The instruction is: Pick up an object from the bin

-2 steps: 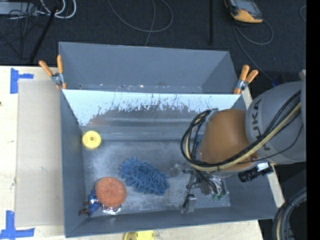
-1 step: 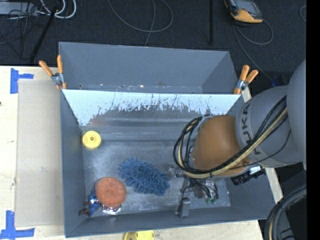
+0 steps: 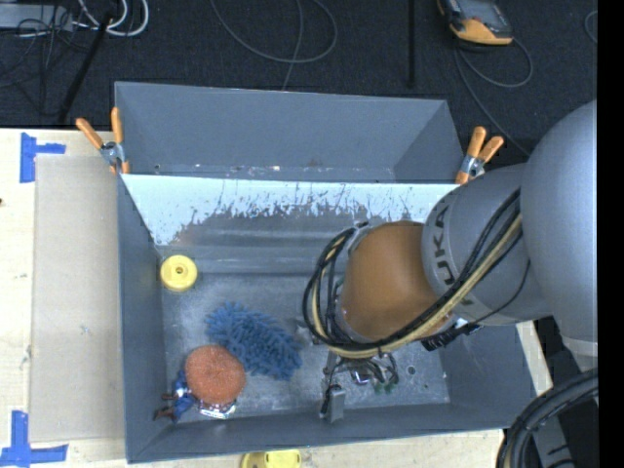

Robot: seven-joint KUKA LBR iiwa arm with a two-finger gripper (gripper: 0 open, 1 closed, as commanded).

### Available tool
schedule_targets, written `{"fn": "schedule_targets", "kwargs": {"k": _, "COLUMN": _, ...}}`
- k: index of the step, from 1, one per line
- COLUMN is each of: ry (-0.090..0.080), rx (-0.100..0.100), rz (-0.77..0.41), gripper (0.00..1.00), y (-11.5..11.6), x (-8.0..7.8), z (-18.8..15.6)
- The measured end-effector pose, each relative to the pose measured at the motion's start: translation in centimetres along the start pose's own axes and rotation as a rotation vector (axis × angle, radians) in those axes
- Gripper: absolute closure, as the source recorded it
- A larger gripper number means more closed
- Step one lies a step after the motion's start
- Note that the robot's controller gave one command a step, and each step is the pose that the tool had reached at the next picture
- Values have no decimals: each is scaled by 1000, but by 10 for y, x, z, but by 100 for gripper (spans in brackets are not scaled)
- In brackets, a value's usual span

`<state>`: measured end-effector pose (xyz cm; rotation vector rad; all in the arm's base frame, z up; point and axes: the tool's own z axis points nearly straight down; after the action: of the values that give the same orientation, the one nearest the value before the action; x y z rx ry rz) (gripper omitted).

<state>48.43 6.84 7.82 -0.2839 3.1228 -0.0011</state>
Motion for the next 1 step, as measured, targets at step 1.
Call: {"fn": "schedule_targets", "kwargs": {"k": 1, "ry": 6, "rx": -2, "rz": 188, "gripper": 0, "y": 2, "x": -26, "z": -3}}
